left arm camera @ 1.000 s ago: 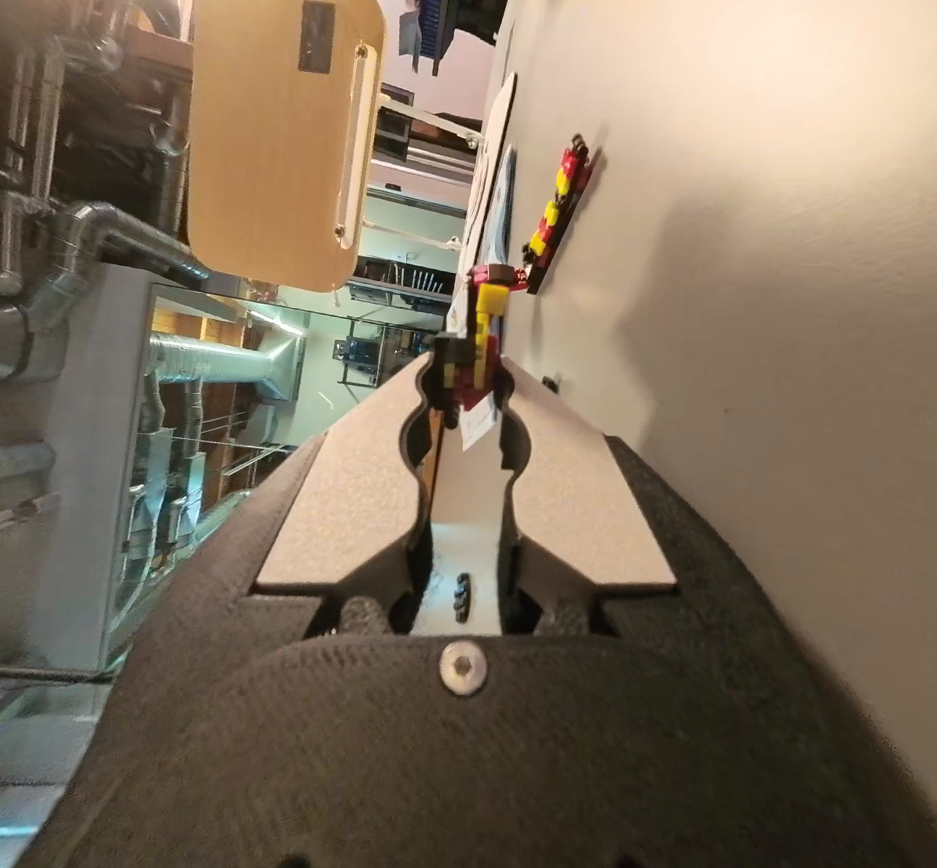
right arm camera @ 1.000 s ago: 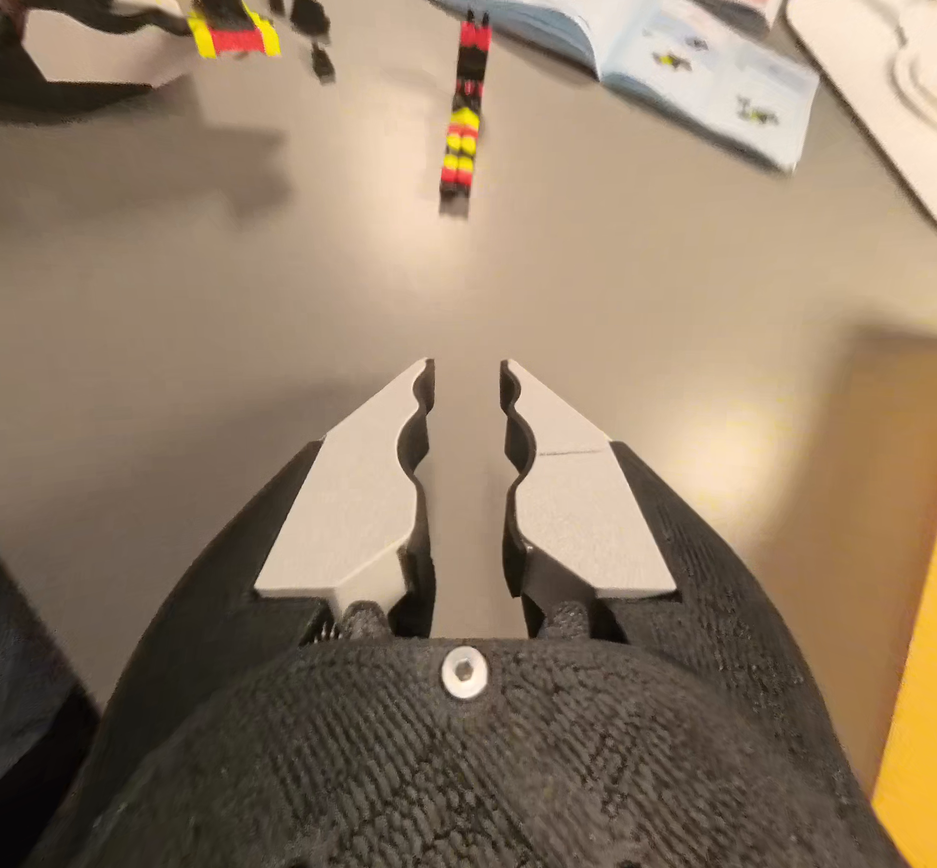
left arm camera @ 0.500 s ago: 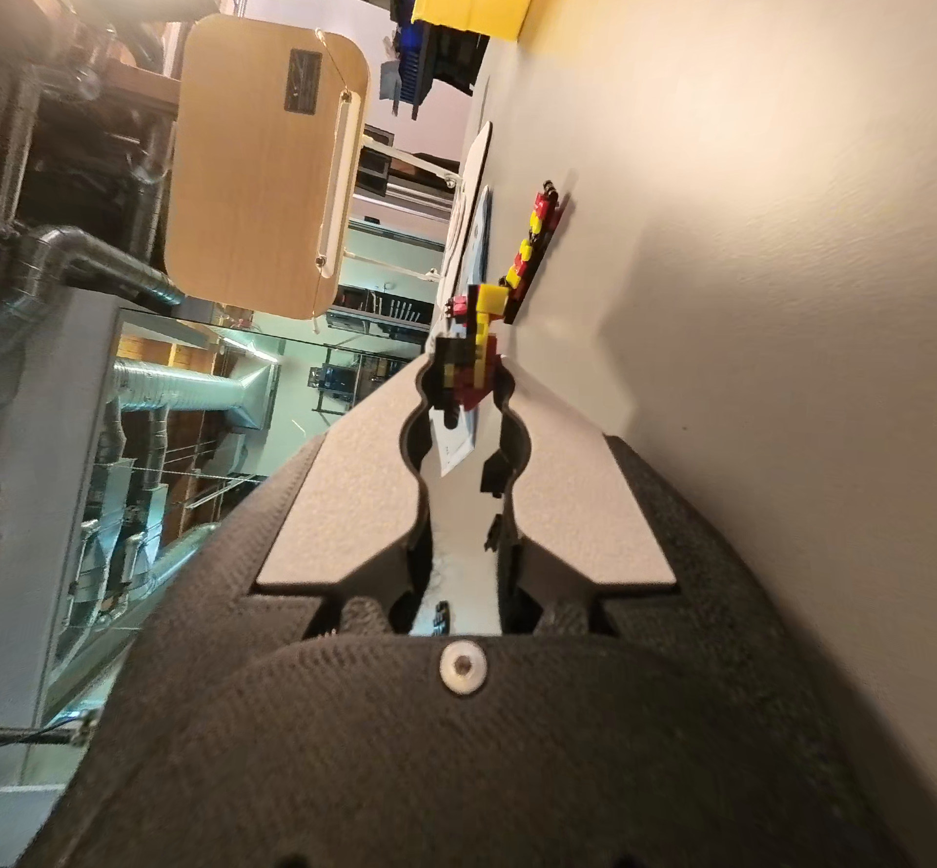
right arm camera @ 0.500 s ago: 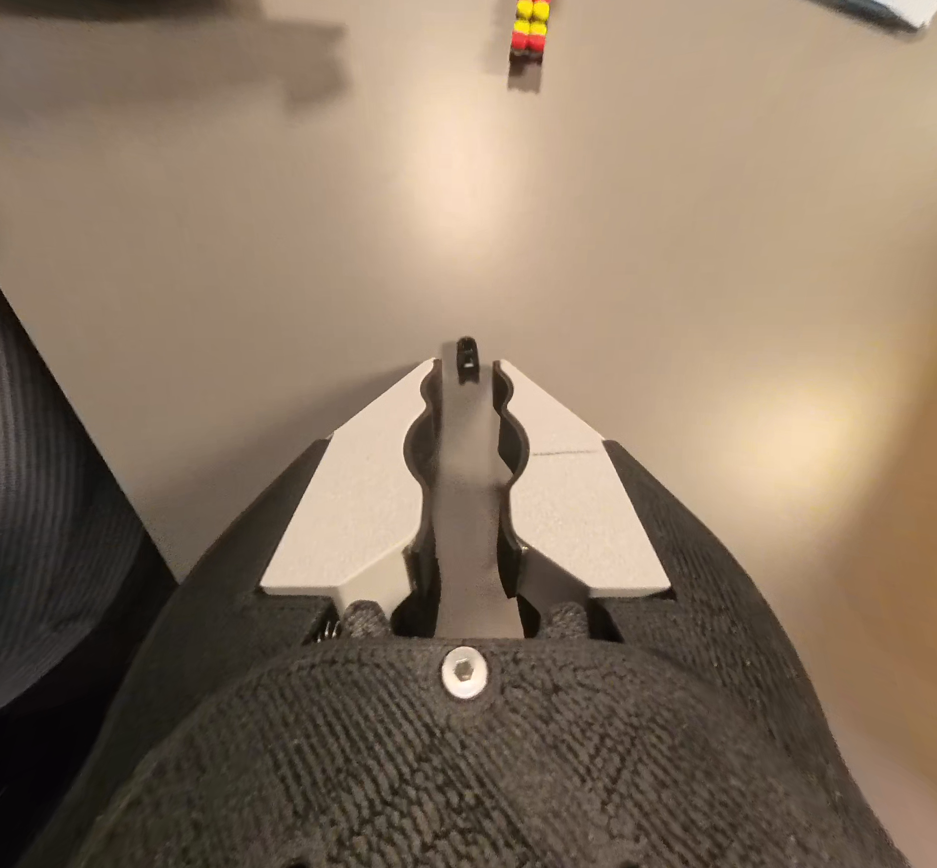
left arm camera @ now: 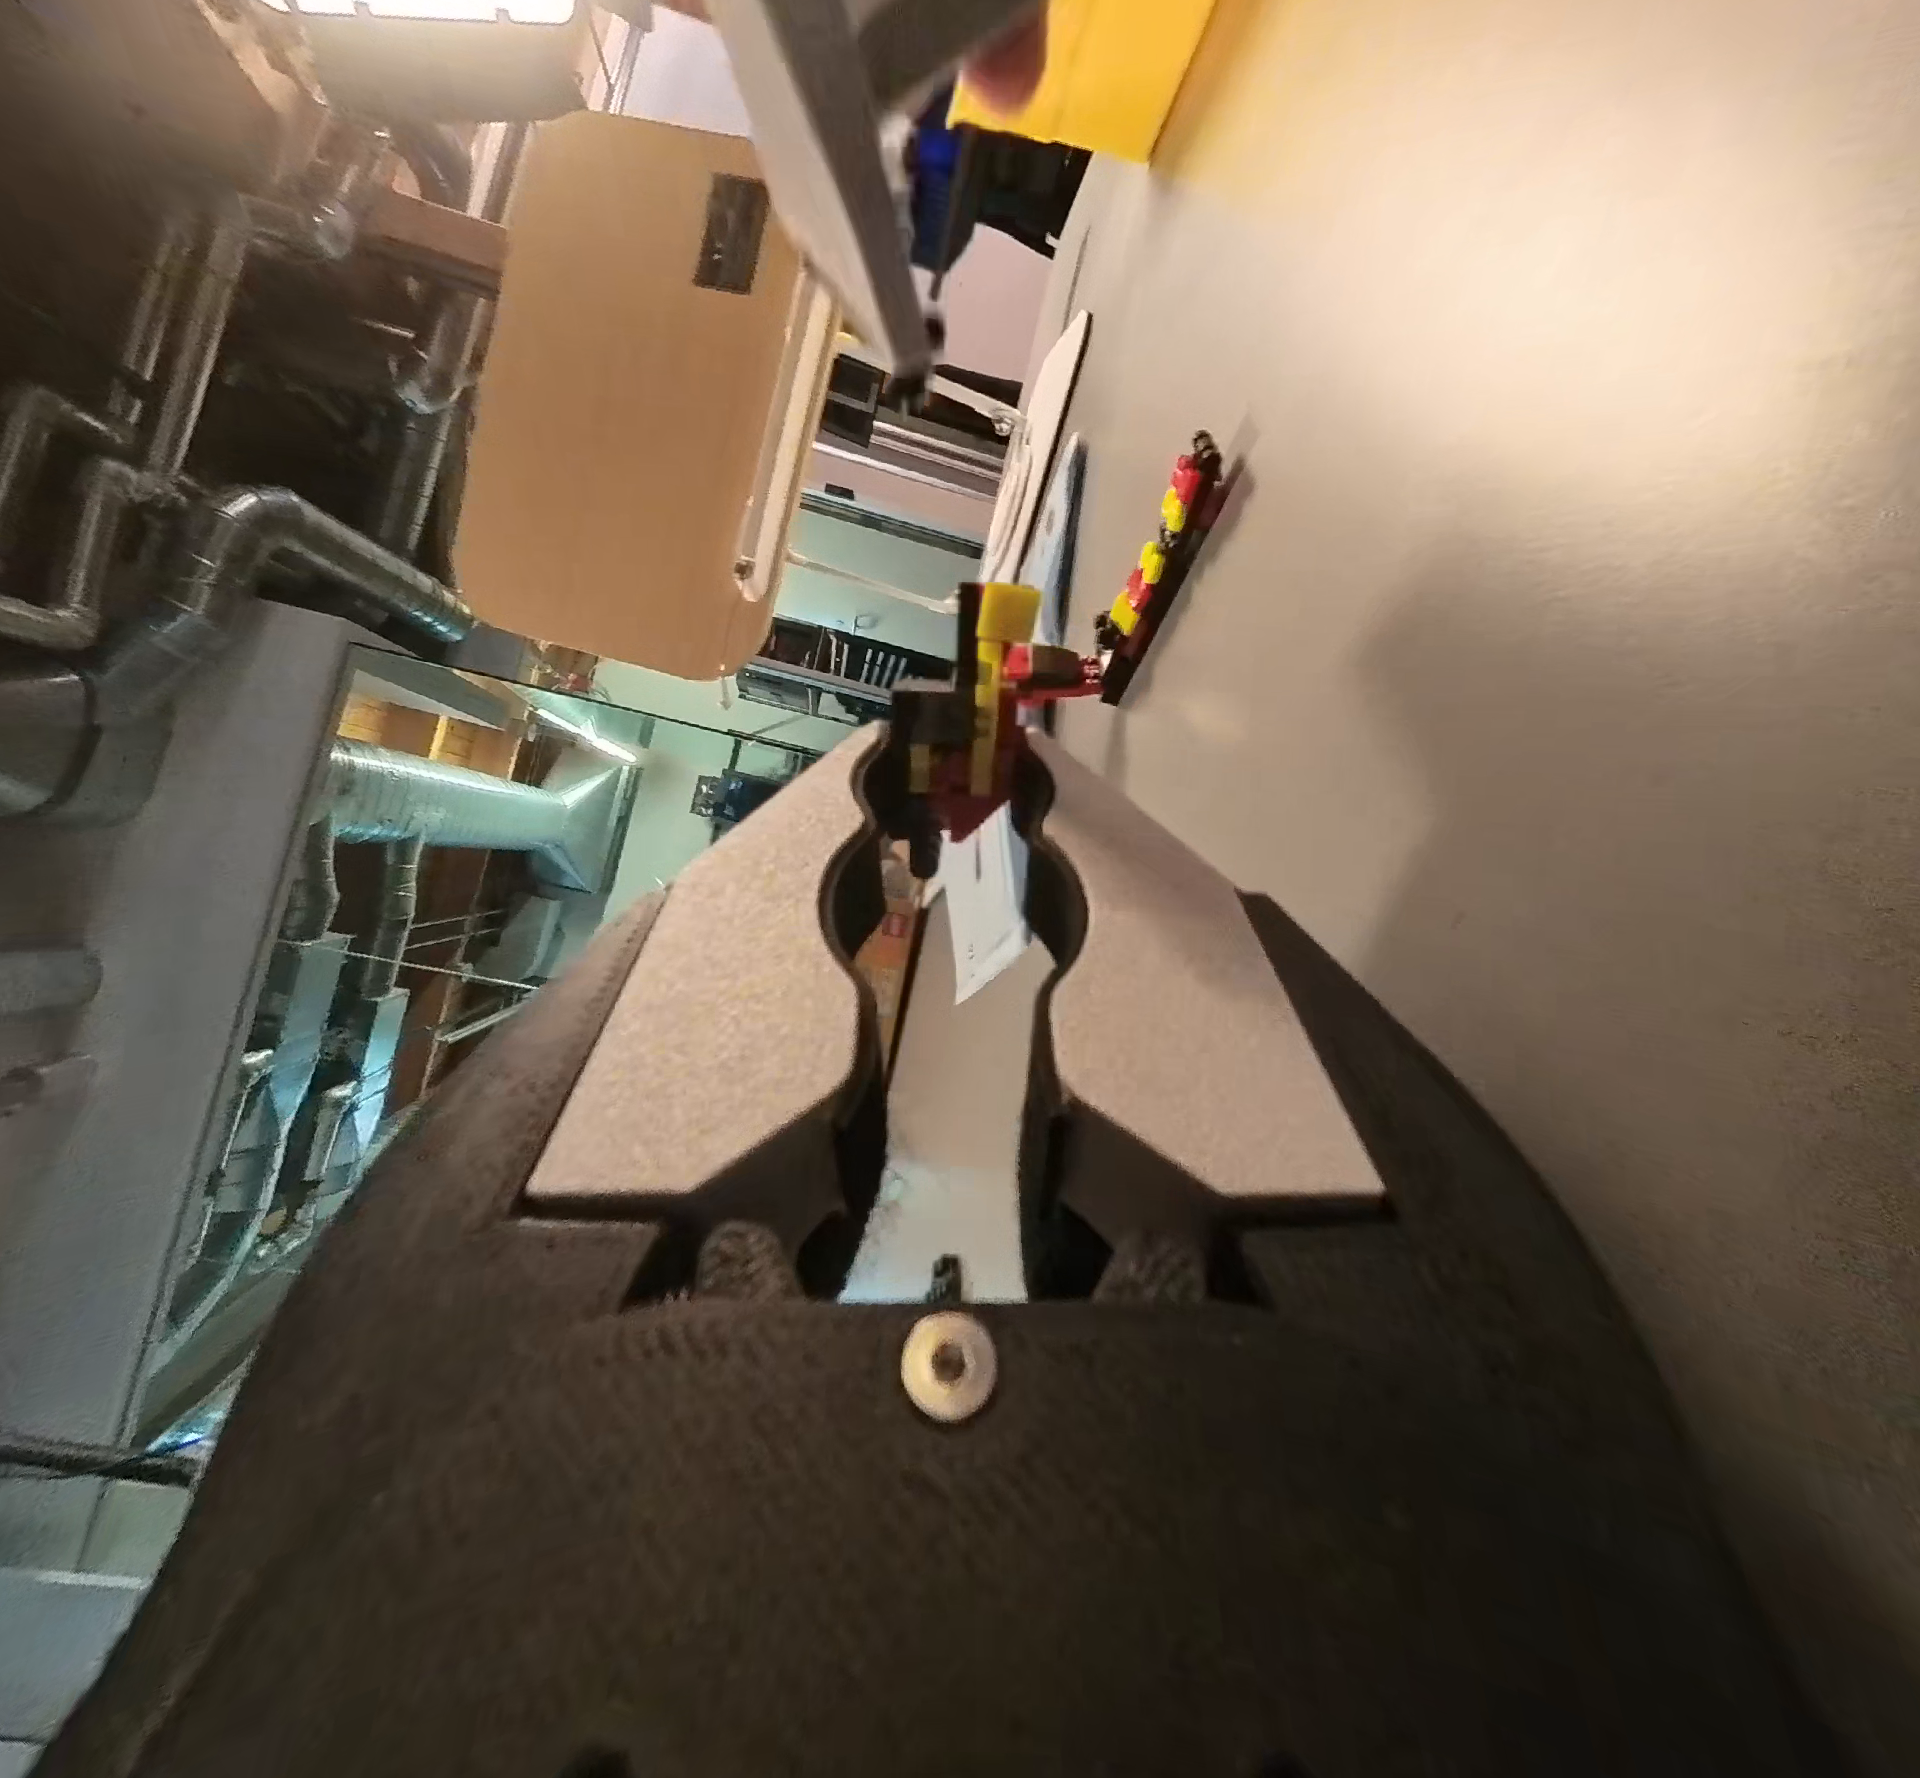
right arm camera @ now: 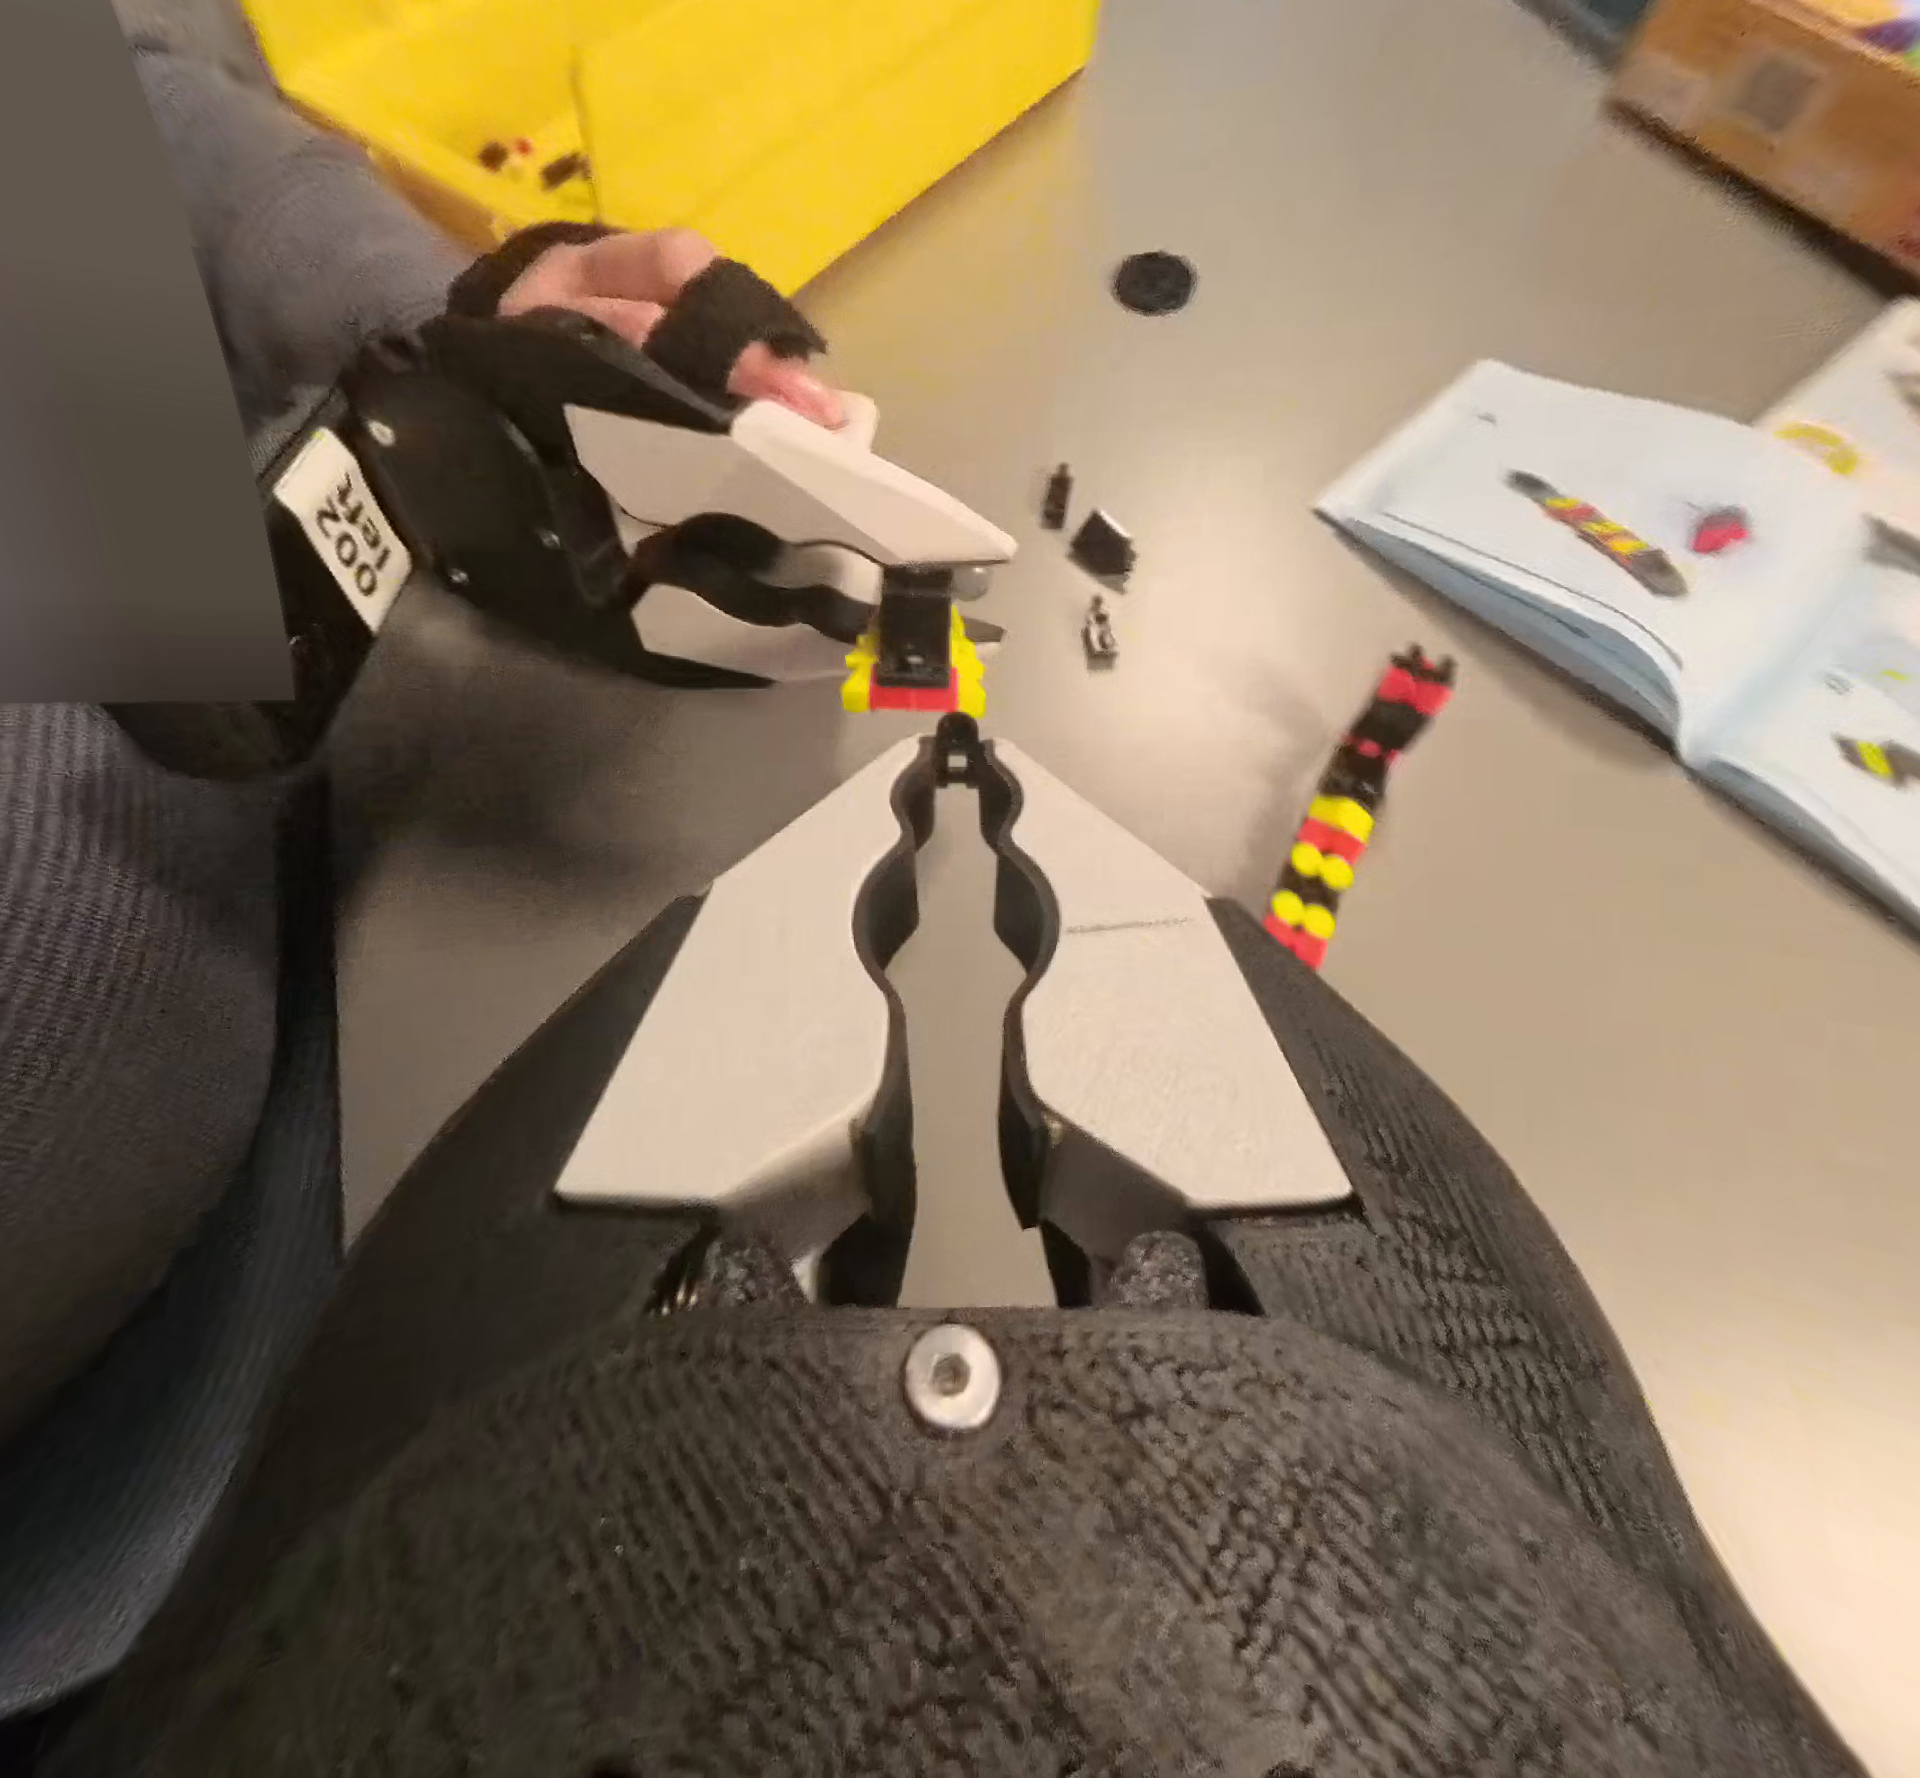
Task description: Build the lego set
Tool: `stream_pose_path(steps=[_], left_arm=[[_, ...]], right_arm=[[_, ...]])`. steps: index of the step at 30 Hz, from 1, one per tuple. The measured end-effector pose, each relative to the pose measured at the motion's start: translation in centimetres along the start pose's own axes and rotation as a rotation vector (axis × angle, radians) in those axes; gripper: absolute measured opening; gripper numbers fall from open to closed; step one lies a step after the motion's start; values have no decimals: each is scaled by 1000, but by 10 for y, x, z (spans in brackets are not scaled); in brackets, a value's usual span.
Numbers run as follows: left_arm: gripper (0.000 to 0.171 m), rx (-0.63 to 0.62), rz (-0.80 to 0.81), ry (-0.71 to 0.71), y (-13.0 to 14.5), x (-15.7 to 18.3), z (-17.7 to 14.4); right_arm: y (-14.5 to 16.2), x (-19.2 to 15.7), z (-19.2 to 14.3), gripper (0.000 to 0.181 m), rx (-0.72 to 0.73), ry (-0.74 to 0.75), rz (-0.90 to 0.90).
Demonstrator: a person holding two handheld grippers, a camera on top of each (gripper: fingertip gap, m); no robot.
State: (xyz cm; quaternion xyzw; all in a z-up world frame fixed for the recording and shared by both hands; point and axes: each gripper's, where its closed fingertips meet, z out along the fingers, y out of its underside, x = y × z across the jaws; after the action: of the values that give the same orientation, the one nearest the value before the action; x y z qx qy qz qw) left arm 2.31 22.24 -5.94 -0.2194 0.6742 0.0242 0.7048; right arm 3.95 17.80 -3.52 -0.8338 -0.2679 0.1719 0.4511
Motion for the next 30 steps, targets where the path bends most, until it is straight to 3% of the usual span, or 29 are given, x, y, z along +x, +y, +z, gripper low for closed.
stream_pose_path(steps=[5,11,30], left_arm=[[20,-2,-14,-32,1,-7,-1],[20,-12,-22,-26,4,-7,0],[20,-20,-26,-14,5,-5,1]], right_arm=[[-10,-4,26,6,-144,-57,-106],[-11,-3,35,6,-261,-47,-99],[-7,-5,38,7,-372,-16,-43]])
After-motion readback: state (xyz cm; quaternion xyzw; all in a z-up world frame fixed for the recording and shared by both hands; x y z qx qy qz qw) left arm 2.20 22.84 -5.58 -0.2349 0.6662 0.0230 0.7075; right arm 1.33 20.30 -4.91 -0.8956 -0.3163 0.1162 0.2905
